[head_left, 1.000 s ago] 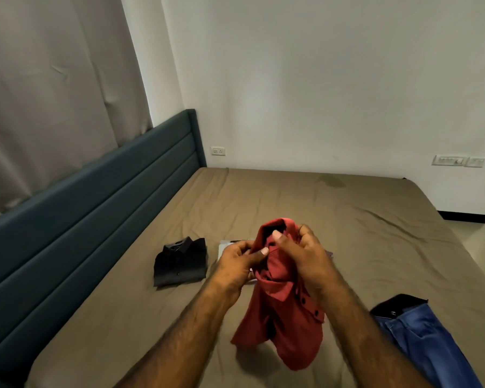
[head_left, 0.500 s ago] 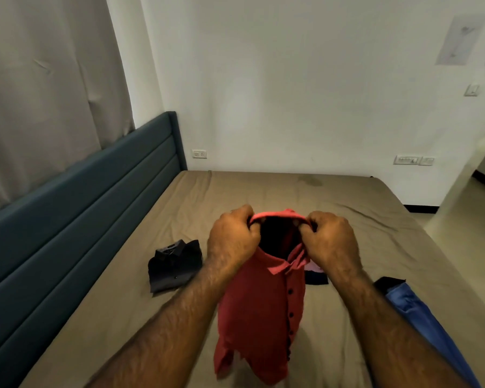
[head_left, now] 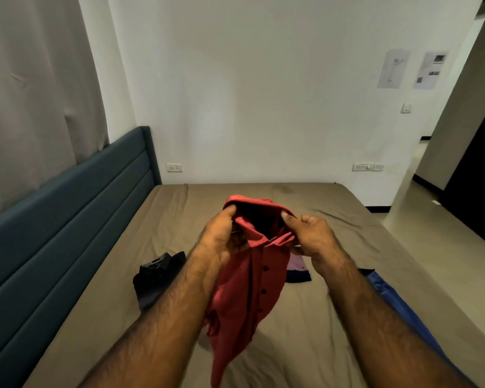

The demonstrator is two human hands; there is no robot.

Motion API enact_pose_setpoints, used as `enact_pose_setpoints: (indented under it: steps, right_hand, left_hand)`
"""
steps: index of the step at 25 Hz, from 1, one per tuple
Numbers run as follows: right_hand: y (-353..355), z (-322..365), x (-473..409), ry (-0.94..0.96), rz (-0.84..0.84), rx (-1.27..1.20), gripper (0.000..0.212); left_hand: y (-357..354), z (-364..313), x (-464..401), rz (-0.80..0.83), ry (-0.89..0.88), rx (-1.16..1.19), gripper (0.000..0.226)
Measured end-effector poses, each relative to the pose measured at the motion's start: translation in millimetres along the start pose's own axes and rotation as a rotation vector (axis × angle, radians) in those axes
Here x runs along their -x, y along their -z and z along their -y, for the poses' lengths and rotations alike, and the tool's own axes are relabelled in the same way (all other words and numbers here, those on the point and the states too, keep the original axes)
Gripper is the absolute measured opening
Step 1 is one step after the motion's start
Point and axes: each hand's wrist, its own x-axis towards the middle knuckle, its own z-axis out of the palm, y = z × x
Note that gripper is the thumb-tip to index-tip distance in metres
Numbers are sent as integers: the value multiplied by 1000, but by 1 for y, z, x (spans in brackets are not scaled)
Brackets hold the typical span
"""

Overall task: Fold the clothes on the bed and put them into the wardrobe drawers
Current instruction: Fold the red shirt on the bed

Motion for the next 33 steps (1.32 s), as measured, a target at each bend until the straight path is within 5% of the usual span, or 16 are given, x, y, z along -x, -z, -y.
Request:
enact_pose_setpoints:
  steps: [5, 11, 15, 19, 21, 24, 27, 28, 31, 33]
  right_hand:
    - [-6, 10, 25, -150, 258, -593, 23]
    - [-19, 11, 35, -20, 324, -869, 58]
    - [-27, 9, 40, -122, 405, -424, 46]
    - [-26, 1, 43, 100, 274, -68, 45]
    - [-21, -3, 41, 148, 313, 12, 59]
    - [-19, -16, 38, 187, 358, 237, 51]
    - [-12, -18, 27, 291, 209, 252, 43]
    - [-6, -14, 20, 342, 130, 234, 37]
    - [16, 7, -10, 506, 10, 339, 13]
    - [27, 26, -27, 533, -34, 405, 14]
  left_hand:
    - [3, -14, 8, -63, -10, -9, 38]
    - [18, -29, 22, 31, 12, 123, 35]
    - [15, -35, 35, 127, -76, 239, 37]
    - [17, -33, 44, 51, -479, -362, 51]
    - [20, -38, 50, 202, -618, -593, 56]
    - [21, -60, 62, 391, -635, -842, 58]
    - [18, -75, 57, 70, -863, -1087, 62]
    - [19, -78, 49, 3, -873, -997, 58]
    - [31, -74, 26, 156, -658, -477, 48]
    - [39, -67, 14, 271, -589, -464, 41]
